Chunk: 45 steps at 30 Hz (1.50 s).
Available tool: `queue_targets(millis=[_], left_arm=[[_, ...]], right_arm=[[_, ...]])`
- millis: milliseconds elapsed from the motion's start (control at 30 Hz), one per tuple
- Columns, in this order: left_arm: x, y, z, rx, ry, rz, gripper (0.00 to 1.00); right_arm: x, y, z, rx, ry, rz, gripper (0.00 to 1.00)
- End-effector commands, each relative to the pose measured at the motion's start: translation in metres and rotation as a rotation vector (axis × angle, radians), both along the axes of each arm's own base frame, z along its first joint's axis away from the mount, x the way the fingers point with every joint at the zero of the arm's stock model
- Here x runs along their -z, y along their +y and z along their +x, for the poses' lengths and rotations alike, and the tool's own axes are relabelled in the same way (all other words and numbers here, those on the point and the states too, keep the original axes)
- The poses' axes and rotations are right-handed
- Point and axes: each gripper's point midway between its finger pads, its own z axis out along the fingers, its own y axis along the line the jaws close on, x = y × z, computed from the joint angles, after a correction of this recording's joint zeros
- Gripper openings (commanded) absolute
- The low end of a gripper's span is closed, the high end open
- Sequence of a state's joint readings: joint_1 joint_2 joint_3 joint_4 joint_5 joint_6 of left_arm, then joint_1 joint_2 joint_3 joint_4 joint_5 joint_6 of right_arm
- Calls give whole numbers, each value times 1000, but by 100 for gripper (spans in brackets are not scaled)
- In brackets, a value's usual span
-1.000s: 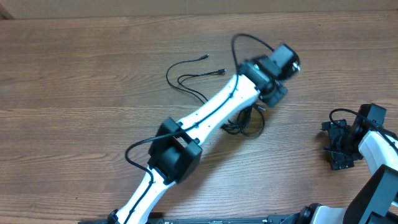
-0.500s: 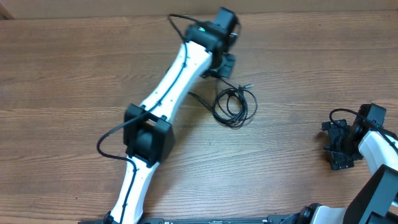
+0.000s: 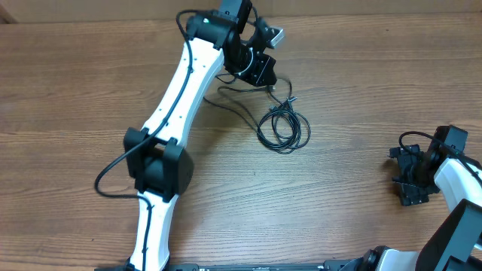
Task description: Untangle cables
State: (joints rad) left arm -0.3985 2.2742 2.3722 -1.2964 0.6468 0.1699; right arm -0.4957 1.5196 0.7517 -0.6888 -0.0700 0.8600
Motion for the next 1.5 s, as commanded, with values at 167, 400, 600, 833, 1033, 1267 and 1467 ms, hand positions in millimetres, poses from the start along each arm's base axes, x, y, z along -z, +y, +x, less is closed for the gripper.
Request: queue_targets(millis=[167, 400, 600, 833, 1033, 1267, 1467], left_arm=[[-32, 0, -41, 270, -173, 25, 4], [-13, 29, -26, 160, -171, 226, 4], [-11, 19, -3, -58, -100, 183, 62], [18, -20, 11, -97, -73, 150, 100], [68, -48, 31, -269, 41, 143, 75], [121, -56, 54, -443, -24, 277, 47], [146, -67, 67, -494, -138, 344, 41]], right_arm=[[-9, -12, 10, 3, -41, -58, 100], [-16, -23, 28, 5, -119, -104, 100], [-26, -29, 53, 6, -234, -120, 100], [-33, 28, 62, -88, -323, 183, 100], [-26, 41, 43, -82, -240, 241, 100], [-26, 41, 44, -82, -245, 238, 100], [-26, 40, 45, -83, -248, 236, 100]])
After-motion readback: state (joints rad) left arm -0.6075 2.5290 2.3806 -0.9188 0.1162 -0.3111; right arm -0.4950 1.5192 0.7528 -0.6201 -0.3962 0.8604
